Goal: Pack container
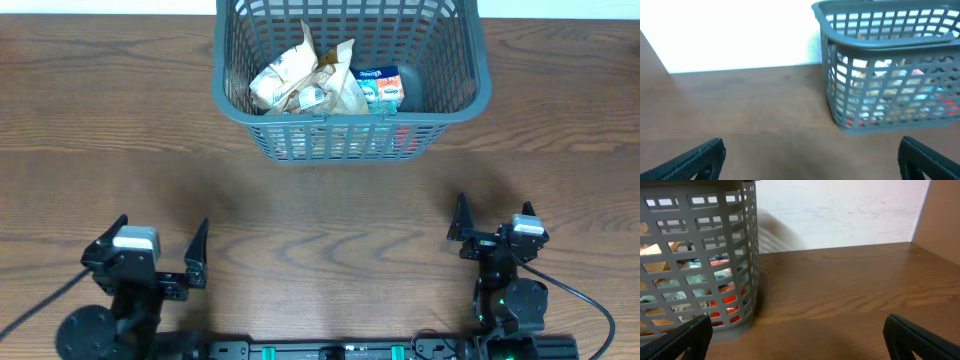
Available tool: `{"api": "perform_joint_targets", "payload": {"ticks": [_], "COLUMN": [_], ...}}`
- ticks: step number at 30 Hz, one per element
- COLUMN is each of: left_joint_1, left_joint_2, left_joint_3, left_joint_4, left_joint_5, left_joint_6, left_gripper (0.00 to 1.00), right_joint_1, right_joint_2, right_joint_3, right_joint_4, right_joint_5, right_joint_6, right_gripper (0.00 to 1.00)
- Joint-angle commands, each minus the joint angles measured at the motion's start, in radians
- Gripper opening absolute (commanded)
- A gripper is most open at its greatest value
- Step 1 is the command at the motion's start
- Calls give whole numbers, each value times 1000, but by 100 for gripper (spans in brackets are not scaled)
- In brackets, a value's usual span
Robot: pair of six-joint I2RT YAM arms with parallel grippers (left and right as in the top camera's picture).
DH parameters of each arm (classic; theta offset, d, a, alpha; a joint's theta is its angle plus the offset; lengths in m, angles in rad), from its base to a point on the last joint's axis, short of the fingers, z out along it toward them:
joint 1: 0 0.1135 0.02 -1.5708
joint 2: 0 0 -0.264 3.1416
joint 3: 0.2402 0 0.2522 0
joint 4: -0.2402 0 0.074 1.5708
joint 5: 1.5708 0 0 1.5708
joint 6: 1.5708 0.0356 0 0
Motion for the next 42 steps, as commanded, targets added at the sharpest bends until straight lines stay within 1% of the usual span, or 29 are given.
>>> {"api": "perform_joint_targets", "payload": {"ticks": [1,5,9,12,16,19,23,26,28,31,36,42], "left_joint_1": [-4,-4,-4,-4,-4,-4,-4,-4,-4,-4,-4,-4], "left_joint_2": [-88,-171,-170,-170,-170,-170,-170,-170,-169,-170,-170,-170], "left_joint_3": [-141,-307,-402,-431,-457,-483,-544,-589,-612,-612,-612,-612], "left_joint_4": [111,306,400,403,402,405,432,440,442,444,443,439], "left_joint_5": [-27,-116,-201,-263,-296,-328,-327,-327,-327,-327,-309,-198], "left_joint_6": [66,66,66,85,177,179,177,142,84,59,-104,-122], "left_gripper": [99,99,99,99,99,99,99,99,99,99,99,99], "right_joint_1": [-9,-8,-9,-8,-8,-8,-8,-8,-9,-8,-8,-8], "right_joint_2": [-7,-7,-7,-7,-7,-7,-7,-7,-7,-7,-7,-7], "right_joint_3": [-3,-3,-3,-3,-3,-3,-3,-3,-3,-3,-3,-3], "right_joint_4": [-3,-3,-3,-3,-3,-3,-3,-3,-3,-3,-3,-3], "right_joint_5": [14,14,14,14,14,14,14,14,14,14,14,14], "right_joint_6": [16,16,16,16,16,16,16,16,16,16,16,16], "right_gripper": [99,99,99,99,99,99,99,99,99,99,99,99]}}
